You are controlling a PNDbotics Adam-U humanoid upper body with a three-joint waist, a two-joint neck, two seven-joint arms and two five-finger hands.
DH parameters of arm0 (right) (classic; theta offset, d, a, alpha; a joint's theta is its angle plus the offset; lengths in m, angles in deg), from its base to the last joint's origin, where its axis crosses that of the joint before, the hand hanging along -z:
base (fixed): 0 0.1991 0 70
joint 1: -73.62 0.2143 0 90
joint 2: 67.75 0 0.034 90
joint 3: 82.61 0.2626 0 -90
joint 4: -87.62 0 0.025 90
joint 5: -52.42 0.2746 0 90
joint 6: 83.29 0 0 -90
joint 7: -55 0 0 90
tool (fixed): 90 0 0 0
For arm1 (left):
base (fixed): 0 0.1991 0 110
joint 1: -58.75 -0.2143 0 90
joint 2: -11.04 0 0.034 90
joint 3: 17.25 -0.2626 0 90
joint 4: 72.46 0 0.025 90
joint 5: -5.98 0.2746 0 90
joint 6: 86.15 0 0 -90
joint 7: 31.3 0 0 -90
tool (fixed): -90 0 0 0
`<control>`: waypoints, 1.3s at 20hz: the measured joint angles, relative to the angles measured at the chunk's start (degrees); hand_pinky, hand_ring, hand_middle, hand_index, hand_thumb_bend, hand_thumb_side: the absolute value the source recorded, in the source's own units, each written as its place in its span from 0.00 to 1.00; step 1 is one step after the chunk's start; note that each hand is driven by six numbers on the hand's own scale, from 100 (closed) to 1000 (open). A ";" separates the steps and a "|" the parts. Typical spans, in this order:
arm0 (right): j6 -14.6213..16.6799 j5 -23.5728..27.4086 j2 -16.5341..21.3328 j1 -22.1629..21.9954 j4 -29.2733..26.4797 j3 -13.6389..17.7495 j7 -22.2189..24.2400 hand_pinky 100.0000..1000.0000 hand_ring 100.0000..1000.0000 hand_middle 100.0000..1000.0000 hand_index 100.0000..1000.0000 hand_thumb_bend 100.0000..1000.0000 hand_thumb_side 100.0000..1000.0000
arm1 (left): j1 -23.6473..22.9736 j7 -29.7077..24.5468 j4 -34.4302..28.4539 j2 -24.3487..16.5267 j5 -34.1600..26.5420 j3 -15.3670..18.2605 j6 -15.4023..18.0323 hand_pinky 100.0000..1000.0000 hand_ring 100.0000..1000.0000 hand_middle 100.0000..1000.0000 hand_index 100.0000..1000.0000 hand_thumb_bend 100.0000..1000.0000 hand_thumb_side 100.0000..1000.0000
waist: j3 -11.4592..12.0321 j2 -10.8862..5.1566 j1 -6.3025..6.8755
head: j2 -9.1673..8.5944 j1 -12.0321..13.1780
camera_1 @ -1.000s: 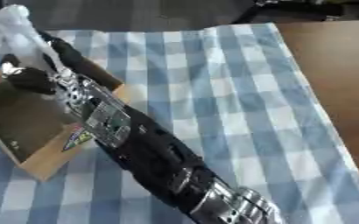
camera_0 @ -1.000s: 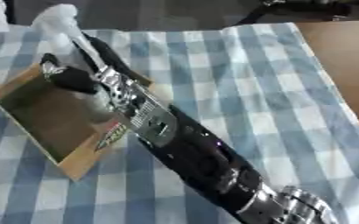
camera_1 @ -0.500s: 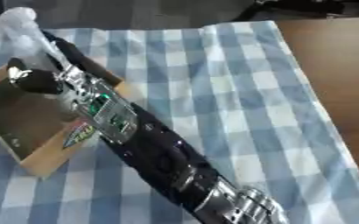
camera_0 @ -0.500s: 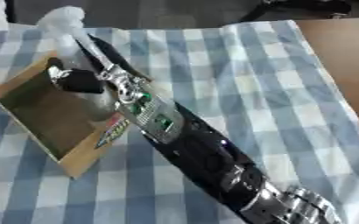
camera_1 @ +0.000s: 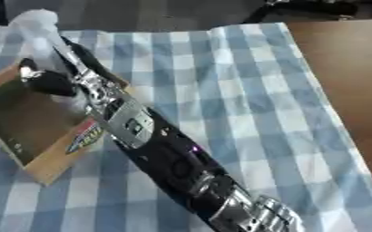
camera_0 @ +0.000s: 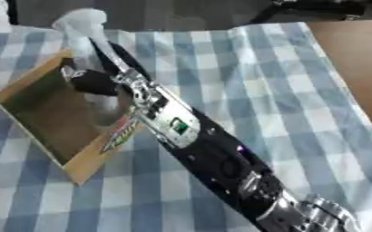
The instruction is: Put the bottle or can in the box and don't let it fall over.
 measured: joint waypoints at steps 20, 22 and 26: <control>0.78 -4.61 -2.20 -1.49 2.60 0.40 -0.39 1.00 0.92 0.85 1.00 0.00 0.42 | -0.06 0.05 0.27 0.00 0.00 0.16 0.02 0.70 0.60 0.56 0.79 0.09 0.38 | -0.11 -0.47 0.12 | 0.28 0.50; 1.77 -2.50 -2.20 -1.50 2.00 0.39 -0.24 1.00 0.93 0.85 1.00 0.00 0.42 | -0.06 0.05 0.27 0.00 0.00 0.16 0.02 0.70 0.60 0.56 0.79 0.09 0.38 | -0.12 -0.47 0.12 | 0.28 0.51; 3.38 0.26 -2.11 -1.53 0.58 0.38 0.82 1.00 0.93 0.86 1.00 0.00 0.46 | -0.09 0.06 0.28 0.00 0.00 0.18 0.03 0.70 0.60 0.56 0.79 0.09 0.38 | -0.33 -0.47 0.14 | 0.28 0.58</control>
